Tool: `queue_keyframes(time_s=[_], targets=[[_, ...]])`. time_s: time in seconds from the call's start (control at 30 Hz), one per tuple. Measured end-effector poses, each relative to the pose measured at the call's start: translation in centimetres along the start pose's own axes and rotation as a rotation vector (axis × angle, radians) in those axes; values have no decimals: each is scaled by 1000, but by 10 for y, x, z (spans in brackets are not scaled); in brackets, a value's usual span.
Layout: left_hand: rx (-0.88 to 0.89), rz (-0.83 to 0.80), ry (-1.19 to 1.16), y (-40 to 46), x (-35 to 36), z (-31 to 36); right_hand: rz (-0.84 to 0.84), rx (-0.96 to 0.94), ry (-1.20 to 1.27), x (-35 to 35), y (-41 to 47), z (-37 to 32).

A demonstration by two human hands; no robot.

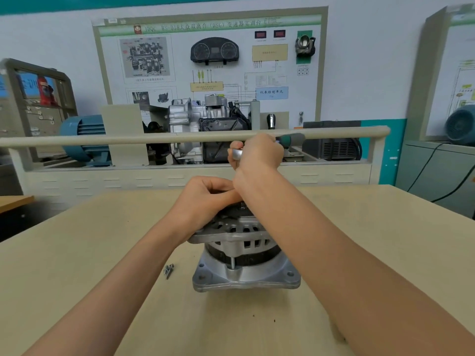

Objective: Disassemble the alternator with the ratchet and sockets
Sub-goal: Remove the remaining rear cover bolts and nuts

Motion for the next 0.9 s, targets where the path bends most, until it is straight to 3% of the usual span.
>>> queue_keyframes(time_s=[0.1, 0.2, 0.33, 0.43, 0.57, 0.63, 0.73, 0.9], targets=[[0, -10, -8, 0, 1, 2, -141, 266, -41, 0, 5, -3], [-24, -30, 24, 1, 0, 1, -458, 590, -192, 5, 10, 2], [-32, -89, -4, -2, -1, 0, -679, 784, -270, 8, 9, 8], [-43, -80, -56, -3, -1, -1, -615, 699, -230, 10, 3, 8], [-3, -64, -59, -1, 2, -1, -131, 61, -106, 3, -1, 5], [3, -46, -31, -2, 2, -1, -39, -56, -50, 0, -3, 4], [-12, -49, 10, -2, 4, 1, -133, 175, -59, -3, 2, -2], [-15, -70, 59, -2, 4, -1, -555, 625, -232, 0, 7, 1]])
Point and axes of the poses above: each hand's wrist, its own y-axis towards the middle knuckle, its own x-axis out of the palm, z = x × y, the point moved 3 cm from there along y, towards the middle knuckle, and after that the axes turned 1 degree about -x, right-handed, at the moved point
